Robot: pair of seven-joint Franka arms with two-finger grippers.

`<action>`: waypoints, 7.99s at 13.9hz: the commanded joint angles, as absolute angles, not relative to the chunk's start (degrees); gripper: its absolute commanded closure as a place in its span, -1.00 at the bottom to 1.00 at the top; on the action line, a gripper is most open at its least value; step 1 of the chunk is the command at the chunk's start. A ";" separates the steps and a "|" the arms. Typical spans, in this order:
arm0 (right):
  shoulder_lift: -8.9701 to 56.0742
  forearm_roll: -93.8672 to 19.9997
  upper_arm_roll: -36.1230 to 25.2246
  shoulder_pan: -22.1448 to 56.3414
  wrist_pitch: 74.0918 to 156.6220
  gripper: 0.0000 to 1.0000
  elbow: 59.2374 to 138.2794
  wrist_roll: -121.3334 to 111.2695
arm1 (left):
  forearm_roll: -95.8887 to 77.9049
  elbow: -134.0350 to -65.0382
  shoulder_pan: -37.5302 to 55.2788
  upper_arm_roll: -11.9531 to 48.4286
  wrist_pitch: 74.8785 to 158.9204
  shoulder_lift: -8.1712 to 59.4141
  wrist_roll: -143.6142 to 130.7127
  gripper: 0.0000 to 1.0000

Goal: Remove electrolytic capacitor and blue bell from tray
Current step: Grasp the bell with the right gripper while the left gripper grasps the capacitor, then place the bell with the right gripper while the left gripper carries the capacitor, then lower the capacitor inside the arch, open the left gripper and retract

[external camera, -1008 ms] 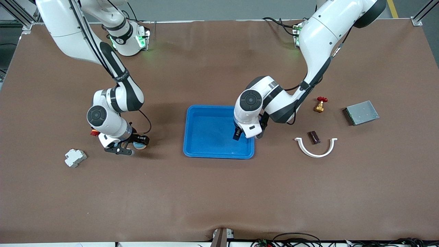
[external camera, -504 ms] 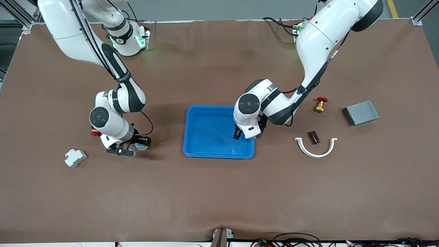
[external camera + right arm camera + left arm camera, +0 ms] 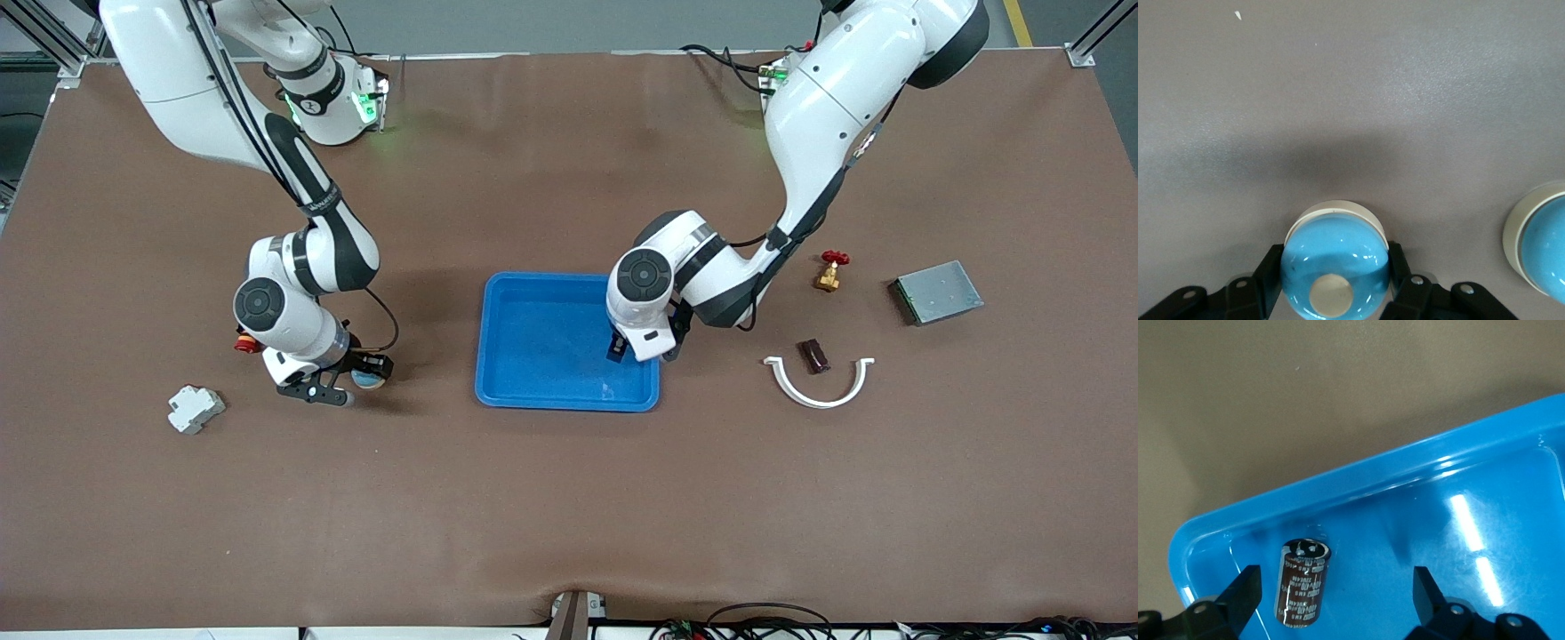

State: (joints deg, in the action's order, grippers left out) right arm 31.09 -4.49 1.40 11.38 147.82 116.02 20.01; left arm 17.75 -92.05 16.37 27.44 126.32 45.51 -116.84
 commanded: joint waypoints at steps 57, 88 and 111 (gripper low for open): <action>7.12 4.57 0.35 2.90 88.69 -1.00 85.18 -0.26 | 20.39 -89.12 -13.62 26.98 127.52 42.44 -77.16 1.00; 1.41 3.78 6.50 -5.10 80.33 -1.00 81.39 -0.44 | 20.39 -87.89 -12.83 23.55 130.52 47.81 -85.25 -1.00; -0.09 -3.25 1.50 -5.27 80.51 -1.00 82.00 -0.44 | 4.40 -82.79 -14.95 16.01 113.48 30.68 -47.77 -1.00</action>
State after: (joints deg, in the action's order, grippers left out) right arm 1.82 -2.22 1.10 -4.13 79.90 79.48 -0.46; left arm 7.27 -82.57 -16.44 19.14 116.46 33.47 -54.81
